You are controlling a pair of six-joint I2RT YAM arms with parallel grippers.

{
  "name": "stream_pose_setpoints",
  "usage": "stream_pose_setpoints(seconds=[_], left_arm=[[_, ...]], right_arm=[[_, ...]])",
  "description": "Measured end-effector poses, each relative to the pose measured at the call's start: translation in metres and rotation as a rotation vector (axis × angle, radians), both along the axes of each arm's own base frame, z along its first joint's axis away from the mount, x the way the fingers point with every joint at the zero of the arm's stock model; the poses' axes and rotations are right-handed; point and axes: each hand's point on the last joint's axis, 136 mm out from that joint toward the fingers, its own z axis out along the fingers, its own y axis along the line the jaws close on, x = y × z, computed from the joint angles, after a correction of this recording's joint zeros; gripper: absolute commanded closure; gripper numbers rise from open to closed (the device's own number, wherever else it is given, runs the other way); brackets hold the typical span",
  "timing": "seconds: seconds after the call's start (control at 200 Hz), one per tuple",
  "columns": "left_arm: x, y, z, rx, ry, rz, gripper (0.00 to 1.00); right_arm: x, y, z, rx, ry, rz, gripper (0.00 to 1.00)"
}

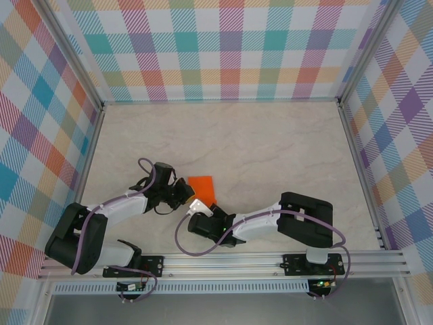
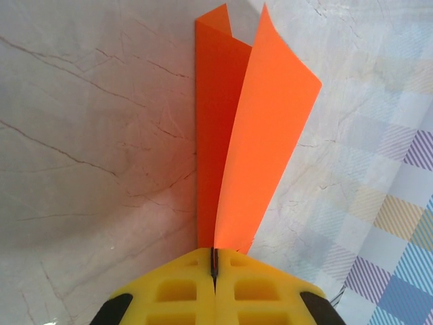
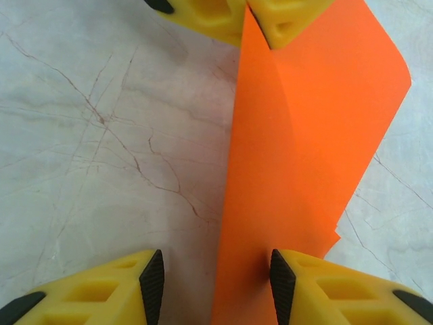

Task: Fold a paper plane with a square sheet of paper (pick it up from the middle)

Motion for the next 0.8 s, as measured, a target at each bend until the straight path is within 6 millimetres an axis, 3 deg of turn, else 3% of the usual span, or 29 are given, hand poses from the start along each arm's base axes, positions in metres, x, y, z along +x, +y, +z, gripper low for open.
stream_pose_setpoints(seconds=[0.55, 0.66, 0.76, 0.8], left_arm=[[0.001, -0.002, -0.004, 0.004, 0.018, -0.012, 0.94], [0.001, -0.002, -0.004, 0.004, 0.017, -0.013, 0.89], [0.003, -0.003, -0.002, 0.004, 0.009, -0.018, 0.67], [0.004, -0.003, -0.001, 0.007, 0.004, -0.023, 0.64]], right_arm=[[0.015, -0.006, 0.000, 0.022, -0.011, -0.044, 0.73], [0.016, -0.007, 0.000, 0.027, -0.007, -0.050, 0.77], [0.017, -0.008, -0.002, 0.035, 0.006, -0.056, 0.83], [0.016, -0.009, -0.004, 0.039, 0.016, -0.058, 0.84]])
